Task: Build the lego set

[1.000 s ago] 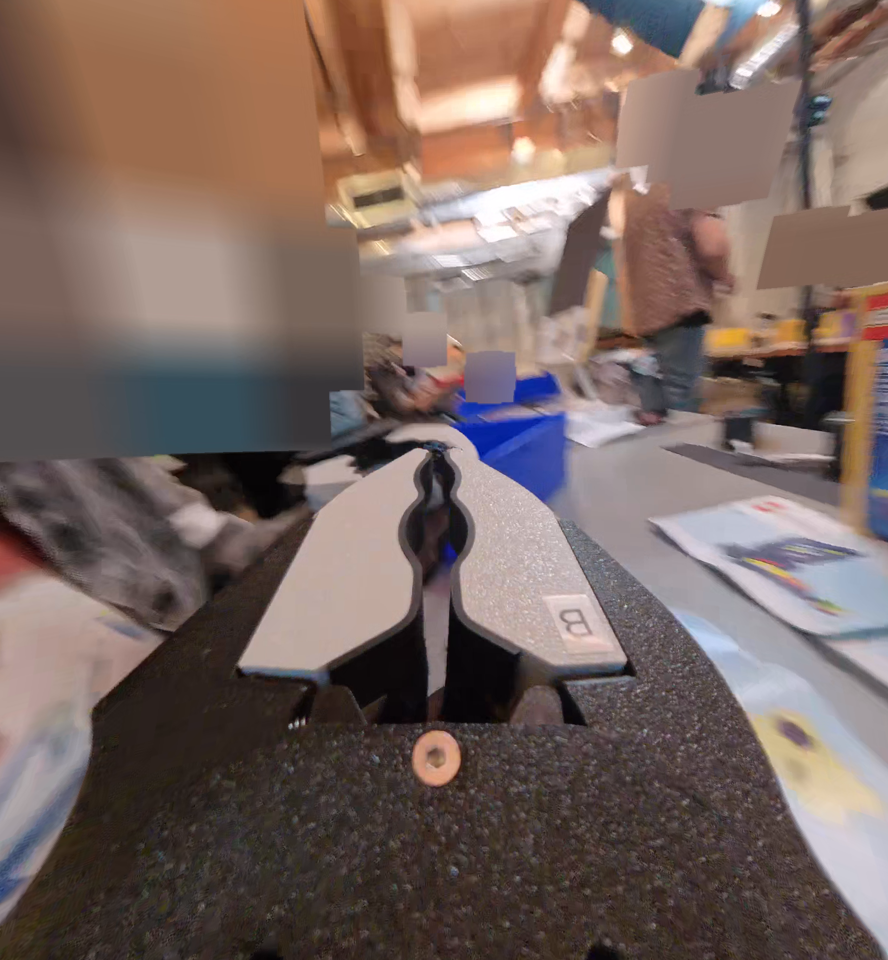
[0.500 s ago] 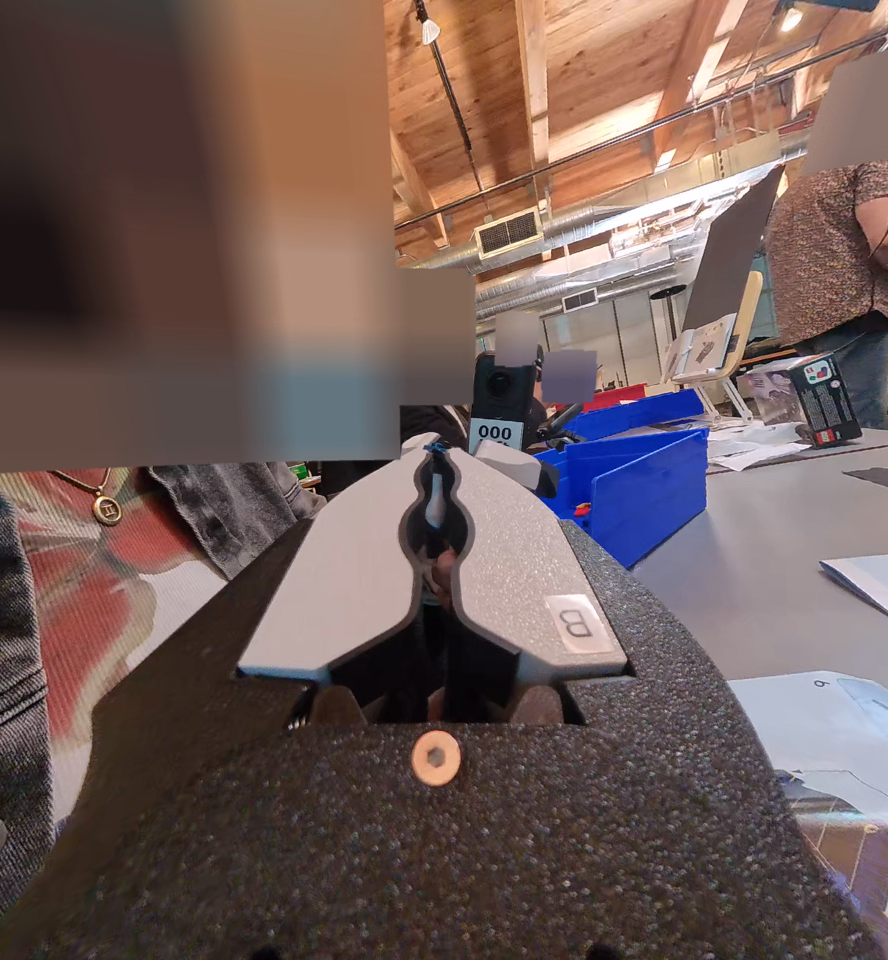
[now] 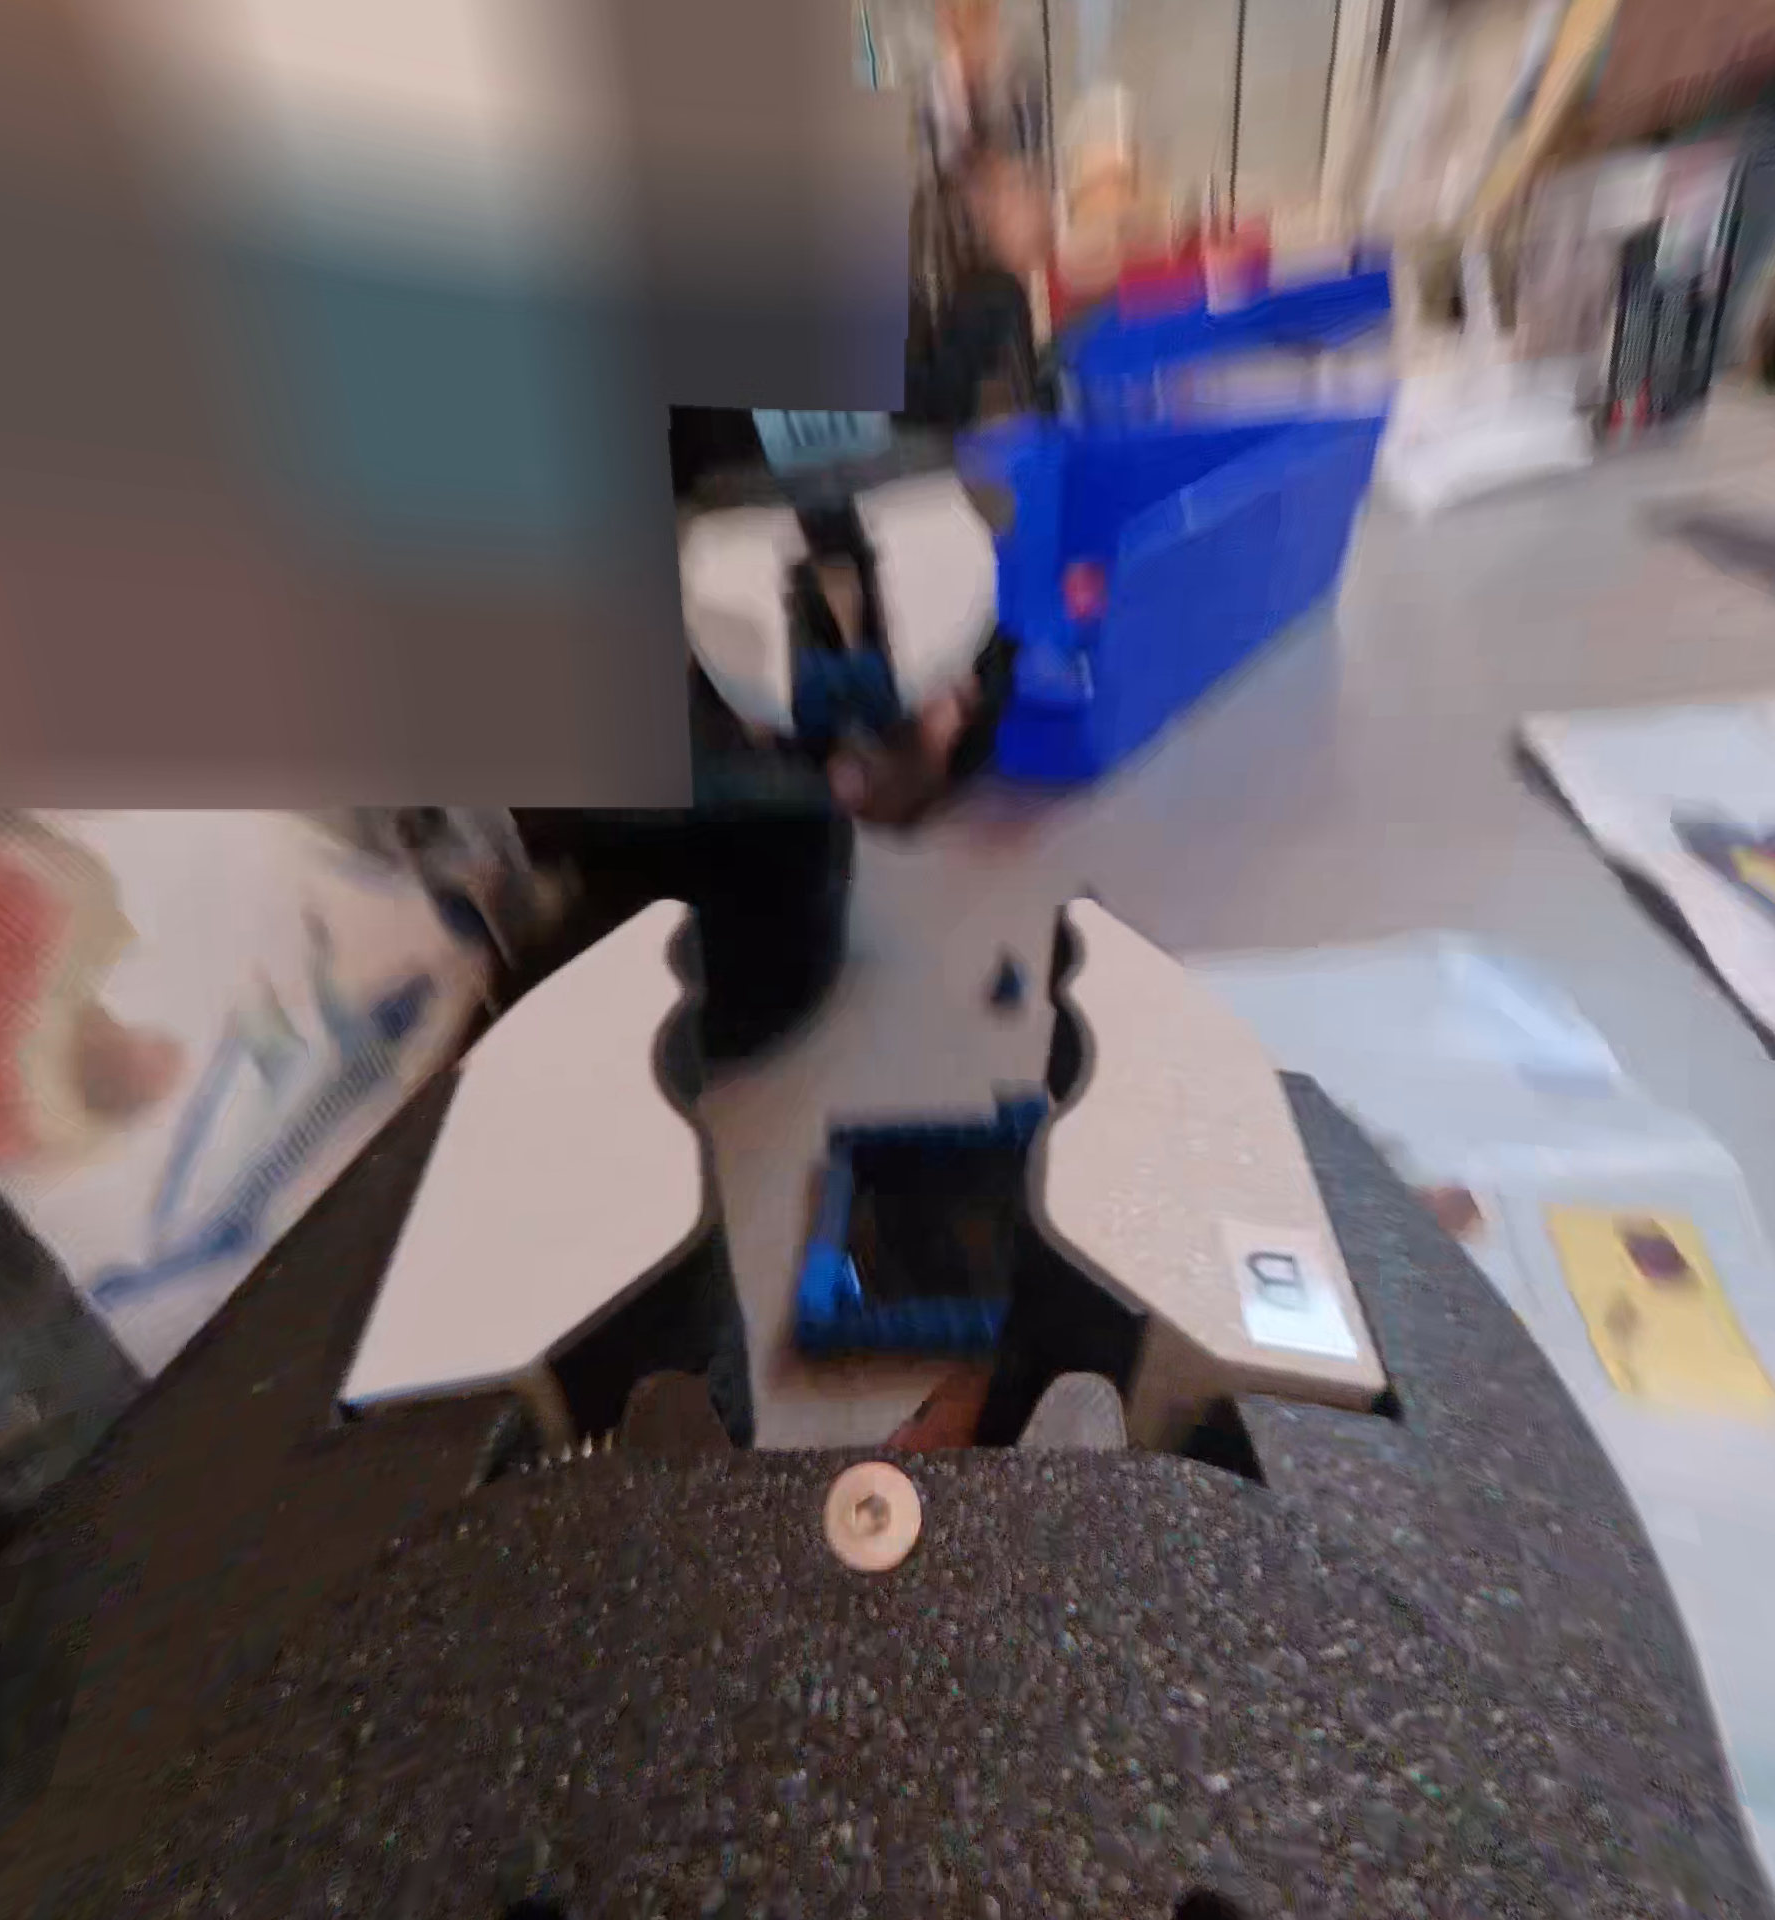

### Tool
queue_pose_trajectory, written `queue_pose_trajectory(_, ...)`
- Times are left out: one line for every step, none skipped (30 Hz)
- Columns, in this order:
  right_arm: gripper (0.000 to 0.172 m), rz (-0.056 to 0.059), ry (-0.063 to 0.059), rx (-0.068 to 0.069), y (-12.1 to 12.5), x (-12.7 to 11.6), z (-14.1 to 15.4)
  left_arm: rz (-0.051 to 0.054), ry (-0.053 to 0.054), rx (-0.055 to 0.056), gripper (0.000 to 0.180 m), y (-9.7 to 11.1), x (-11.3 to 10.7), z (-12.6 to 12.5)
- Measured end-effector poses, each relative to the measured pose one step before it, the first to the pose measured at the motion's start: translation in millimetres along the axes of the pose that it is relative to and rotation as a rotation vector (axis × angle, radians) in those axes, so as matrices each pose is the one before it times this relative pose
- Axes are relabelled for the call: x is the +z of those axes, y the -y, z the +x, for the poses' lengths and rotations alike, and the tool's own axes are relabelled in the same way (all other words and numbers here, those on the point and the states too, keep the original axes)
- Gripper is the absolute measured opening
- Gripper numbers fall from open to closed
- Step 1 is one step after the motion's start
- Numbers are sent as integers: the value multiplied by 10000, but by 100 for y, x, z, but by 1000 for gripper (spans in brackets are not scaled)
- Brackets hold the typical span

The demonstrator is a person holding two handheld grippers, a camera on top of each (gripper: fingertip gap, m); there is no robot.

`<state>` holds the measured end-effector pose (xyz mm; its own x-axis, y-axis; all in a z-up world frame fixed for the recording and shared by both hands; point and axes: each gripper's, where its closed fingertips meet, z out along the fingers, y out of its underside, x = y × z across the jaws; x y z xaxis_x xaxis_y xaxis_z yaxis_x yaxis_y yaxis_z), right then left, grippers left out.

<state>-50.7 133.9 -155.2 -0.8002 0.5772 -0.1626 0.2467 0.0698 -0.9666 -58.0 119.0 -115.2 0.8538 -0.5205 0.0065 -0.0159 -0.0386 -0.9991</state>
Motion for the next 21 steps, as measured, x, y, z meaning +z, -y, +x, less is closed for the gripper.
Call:
queue_pose_trajectory(75,-1449,-353,-325,-2245,-122,332,-617,141,376,15,-1083,-216,138)
queue_pose_trajectory(81,-1118,-112,-236,-1901,191,-83,-628,226,343,16,-1231,-147,67)
queue_pose_trajectory(86,-715,24,-104,-1309,421,-299,-554,212,280,16,-1217,-83,74)
queue_pose_trajectory(86,-345,-15,-32,-716,518,-235,-365,109,161,15,-977,-36,178)
queue_pose_trajectory(85,-157,-60,-77,-379,516,-178,-206,44,8,15,-716,-40,192)
queue_pose_trajectory(83,-143,-137,-197,-293,437,-97,-152,36,-82,15,-563,-71,90)
queue_pose_trajectory(81,-221,-266,-294,-302,369,113,-133,88,-62,15,-439,-78,-65)
queue_pose_trajectory(80,-294,-291,-322,-290,343,191,-119,71,31,15,-338,-76,-94)
queue_pose_trajectory(81,-262,-218,-251,-166,289,174,-69,59,73,15,-198,-34,-108)
queue_pose_trajectory(82,-145,-88,-89,-11,280,82,-40,15,44,16,-119,7,-82)
queue_pose_trajectory(84,-35,83,60,89,303,-79,-60,-40,3,16,-124,38,-17)
queue_pose_trajectory(84,-23,110,122,77,313,-83,-78,-88,-12,16,-187,62,60)
queue_pose_trajectory(84,-142,48,61,-116,330,11,-81,-67,-41,16,-248,75,52)
queue_pose_trajectory(82,-274,20,-44,-301,306,14,-119,-54,-37,16,-331,71,31)
queue_pose_trajectory(81,-104,9,-20,-28,179,27,-125,-1,-14,16,-338,56,-37)
queue_pose_trajectory(75,55,10,-17,192,97,32,-98,23,-19,16,-261,43,-62)
queue_pose_trajectory(69,-18,13,-94,45,88,9,-63,-46,-19,16,-154,55,39)
queue_pose_trajectory(68,31,19,-40,80,65,-2,-39,-71,-40,16,-124,68,76)
queue_pose_trajectory(68,58,-3,-15,38,34,73,-72,-65,-53,16,-143,78,66)
queue_pose_trajectory(68,121,42,-30,4,-33,43,-100,-97,-35,16,-193,89,140)
queue_pose_trajectory(68,163,86,55,1,-111,37,-108,-46,2,16,-182,72,80)
